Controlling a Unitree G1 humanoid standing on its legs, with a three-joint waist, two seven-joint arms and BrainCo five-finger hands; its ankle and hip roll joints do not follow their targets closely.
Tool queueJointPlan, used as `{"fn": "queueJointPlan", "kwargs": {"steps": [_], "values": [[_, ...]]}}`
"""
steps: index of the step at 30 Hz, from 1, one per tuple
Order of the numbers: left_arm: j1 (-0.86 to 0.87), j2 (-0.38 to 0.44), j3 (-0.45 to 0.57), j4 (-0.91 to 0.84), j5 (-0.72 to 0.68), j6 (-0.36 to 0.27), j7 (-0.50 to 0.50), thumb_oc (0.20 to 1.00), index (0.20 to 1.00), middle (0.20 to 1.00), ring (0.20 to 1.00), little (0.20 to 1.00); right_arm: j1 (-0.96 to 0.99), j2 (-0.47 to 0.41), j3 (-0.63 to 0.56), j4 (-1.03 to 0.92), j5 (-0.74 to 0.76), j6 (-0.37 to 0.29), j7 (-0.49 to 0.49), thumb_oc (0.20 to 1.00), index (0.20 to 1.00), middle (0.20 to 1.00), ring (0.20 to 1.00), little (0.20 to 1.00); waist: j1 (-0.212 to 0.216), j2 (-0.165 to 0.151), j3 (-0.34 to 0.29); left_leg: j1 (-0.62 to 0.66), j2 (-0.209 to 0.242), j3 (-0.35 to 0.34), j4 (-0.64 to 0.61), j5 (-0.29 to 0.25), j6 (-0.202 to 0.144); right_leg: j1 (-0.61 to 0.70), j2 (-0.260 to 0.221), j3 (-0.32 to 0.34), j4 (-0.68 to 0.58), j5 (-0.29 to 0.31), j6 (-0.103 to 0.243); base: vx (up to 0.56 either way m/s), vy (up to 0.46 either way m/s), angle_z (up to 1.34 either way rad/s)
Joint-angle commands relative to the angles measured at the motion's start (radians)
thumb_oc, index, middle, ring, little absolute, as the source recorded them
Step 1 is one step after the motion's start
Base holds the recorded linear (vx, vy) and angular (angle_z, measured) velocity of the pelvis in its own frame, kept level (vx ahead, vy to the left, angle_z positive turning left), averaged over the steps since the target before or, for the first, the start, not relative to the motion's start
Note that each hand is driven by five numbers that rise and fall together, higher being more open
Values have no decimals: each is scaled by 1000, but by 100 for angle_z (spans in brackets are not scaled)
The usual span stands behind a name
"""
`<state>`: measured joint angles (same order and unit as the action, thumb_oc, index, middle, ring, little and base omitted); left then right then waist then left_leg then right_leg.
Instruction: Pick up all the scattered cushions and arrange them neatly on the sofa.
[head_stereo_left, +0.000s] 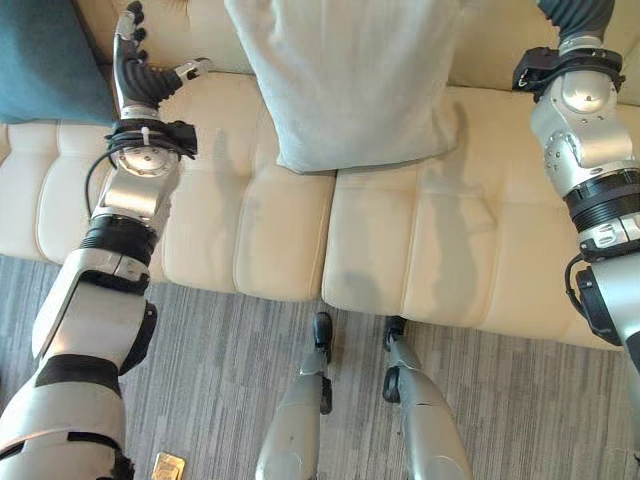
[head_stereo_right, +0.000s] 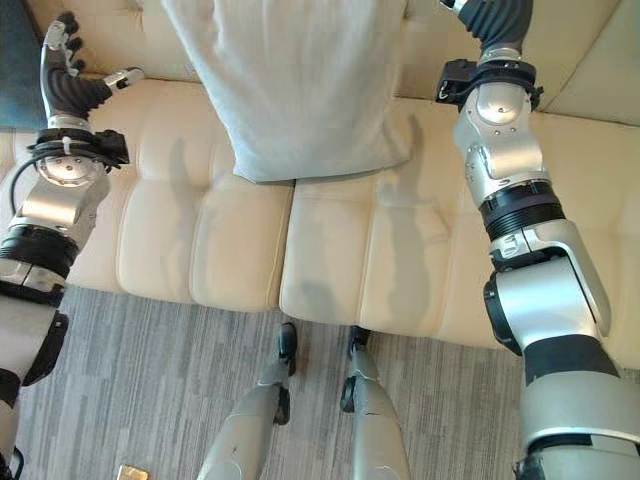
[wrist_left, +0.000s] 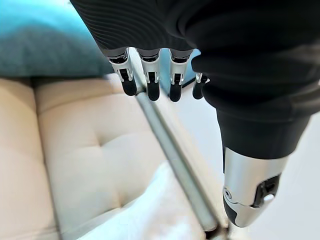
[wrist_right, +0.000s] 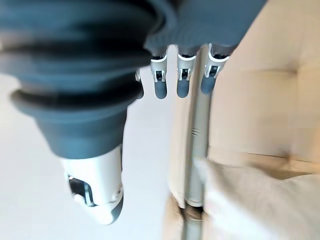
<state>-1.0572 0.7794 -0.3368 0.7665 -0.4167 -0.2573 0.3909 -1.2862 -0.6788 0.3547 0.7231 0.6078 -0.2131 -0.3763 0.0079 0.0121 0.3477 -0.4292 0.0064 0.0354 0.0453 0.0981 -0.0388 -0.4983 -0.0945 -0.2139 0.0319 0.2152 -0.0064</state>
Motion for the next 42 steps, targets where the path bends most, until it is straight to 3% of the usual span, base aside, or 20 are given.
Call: {"fn": "queueJointPlan", "kwargs": {"steps": [1,2,3,5,8,16,22,24,25,27,28,29,31,32,33,34,36,38,40,42], "values": [[218,49,129,-152,34,-55,-7,1000,1000,1000,1000,1000,238,-51,-103,-179,-79,-62,12,1000,1000,1000,1000,1000,11,-53,-62,50,-63,39,115,-173,-6,31,-40,82,-21,-54,160,0,0,0],[432,22,234,-283,63,-54,-34,1000,1000,1000,1000,1000,476,-18,-223,-345,-126,-59,41,1000,1000,1000,1000,1000,4,-55,-68,80,-61,43,108,-178,-3,60,-40,82,-29,-56,158,31,7,-3],[435,23,235,-285,64,-53,-34,1000,1000,1000,1000,1000,479,-17,-223,-348,-127,-58,40,1000,1000,1000,1000,1000,3,-56,-70,79,-62,43,106,-176,-3,59,-40,82,-29,-55,159,41,8,-6],[718,-39,314,-384,140,-30,-133,1000,1000,1000,1000,1000,832,46,-338,-556,-229,-43,164,1000,1000,1000,1000,1000,-17,-59,-94,141,-54,55,87,-190,0,120,-36,80,-42,-63,160,102,35,-14],[961,-90,377,-468,184,-6,-255,1000,1000,1000,1000,1000,1121,60,-411,-636,-341,-26,262,1000,1000,1000,1000,1000,-37,-63,-125,206,-54,61,57,-191,5,178,-33,80,-59,-68,167,63,38,-15],[1305,-280,455,-400,284,69,-345,1000,1000,1000,1000,1000,1445,181,-386,-367,-506,60,383,1000,1000,1000,1000,1000,-55,-79,-199,354,-52,96,-1,-191,21,290,-2,100,-93,-65,182,-8,28,-16],[1342,-313,404,-249,368,99,-345,1000,1000,1000,1000,1000,1446,209,-331,-212,-570,94,371,1000,1000,1000,1000,1000,-58,-87,-200,407,-68,111,-5,-207,43,291,6,146,-73,-32,198,-138,52,-36],[1329,-305,394,-215,375,99,-326,1000,1000,1000,1000,1000,1419,208,-312,-190,-587,99,355,1000,1000,1000,1000,1000,-68,-98,-175,402,-89,106,-15,-190,55,246,5,190,-48,55,240,-269,37,-31],[1328,-305,395,-214,374,98,-326,1000,1000,1000,1000,1000,1418,209,-312,-189,-587,99,355,1000,1000,1000,1000,1000,-66,-99,-176,400,-90,108,-15,-190,55,243,5,192,-47,56,240,-275,-6,-39],[1302,-286,387,-210,363,98,-308,1000,1000,1000,1000,1000,1398,213,-305,-191,-569,97,342,1000,1000,1000,1000,1000,-65,-82,-145,369,-61,109,-23,-145,57,201,26,191,50,-7,233,-474,-5,-28],[1295,-270,381,-226,356,100,-304,1000,1000,1000,1000,1000,1399,216,-296,-192,-569,89,334,1000,1000,1000,1000,1000,-42,-54,-143,331,-20,115,-43,-90,56,216,36,160,213,-139,180,-458,-8,-9],[1295,-270,382,-226,356,100,-304,1000,1000,1000,1000,1000,1399,216,-296,-192,-569,89,334,1000,1000,1000,1000,1000,-42,-55,-145,328,-20,115,-43,-88,56,212,36,160,213,-138,180,-382,-20,-25],[1300,-268,386,-221,352,104,-298,1000,1000,1000,1000,1000,1411,215,-294,-192,-588,85,325,1000,1000,1000,1000,1000,-17,-34,-165,332,12,118,-100,-54,46,285,19,134,358,-237,139,-217,-92,-23],[1302,-266,387,-216,352,104,-296,1000,1000,1000,1000,1000,1410,217,-295,-185,-594,84,321,1000,1000,1000,1000,1000,-5,-36,-176,325,20,122,-103,-42,40,324,0,131,377,-232,144,-222,-185,-3],[1312,-269,389,-216,352,108,-294,1000,1000,1000,1000,1000,1416,219,-303,-180,-602,90,316,1000,1000,1000,1000,1000,4,-43,-184,314,26,124,-104,-33,31,369,-11,131,339,-225,144,-170,-229,0],[1305,-270,375,-230,348,108,-297,1000,1000,1000,1000,1000,1418,220,-299,-182,-601,86,316,1000,1000,1000,1000,1000,16,-55,-183,293,25,115,-99,-14,22,421,-2,131,266,-275,137,-214,-273,-10],[1292,-275,369,-233,338,106,-295,1000,1000,1000,1000,1000,1408,222,-292,-177,-595,93,313,1000,1000,1000,1000,1000,18,-61,-186,247,39,114,-96,11,5,429,23,148,198,-284,139,-189,-215,-7],[1261,-284,346,-220,338,100,-288,1000,1000,1000,1000,1000,1402,216,-285,-175,-582,95,305,1000,1000,1000,1000,1000,18,-67,-190,180,58,122,-84,59,-26,467,69,180,24,-299,114,-208,-196,-6],[1236,-295,330,-232,332,103,-290,1000,1000,1000,1000,1000,1389,196,-282,-168,-587,104,294,1000,1000,1000,1000,1000,15,-60,-166,129,61,120,-40,71,-44,459,71,169,-19,-277,105,-337,-105,-9],[1216,-307,318,-227,338,103,-295,1000,1000,1000,1000,1000,1384,189,-286,-167,-585,108,294,1000,1000,1000,1000,1000,-3,-63,-159,123,43,130,14,23,-34,440,59,146,-35,-256,107,-322,-55,-3]]}}
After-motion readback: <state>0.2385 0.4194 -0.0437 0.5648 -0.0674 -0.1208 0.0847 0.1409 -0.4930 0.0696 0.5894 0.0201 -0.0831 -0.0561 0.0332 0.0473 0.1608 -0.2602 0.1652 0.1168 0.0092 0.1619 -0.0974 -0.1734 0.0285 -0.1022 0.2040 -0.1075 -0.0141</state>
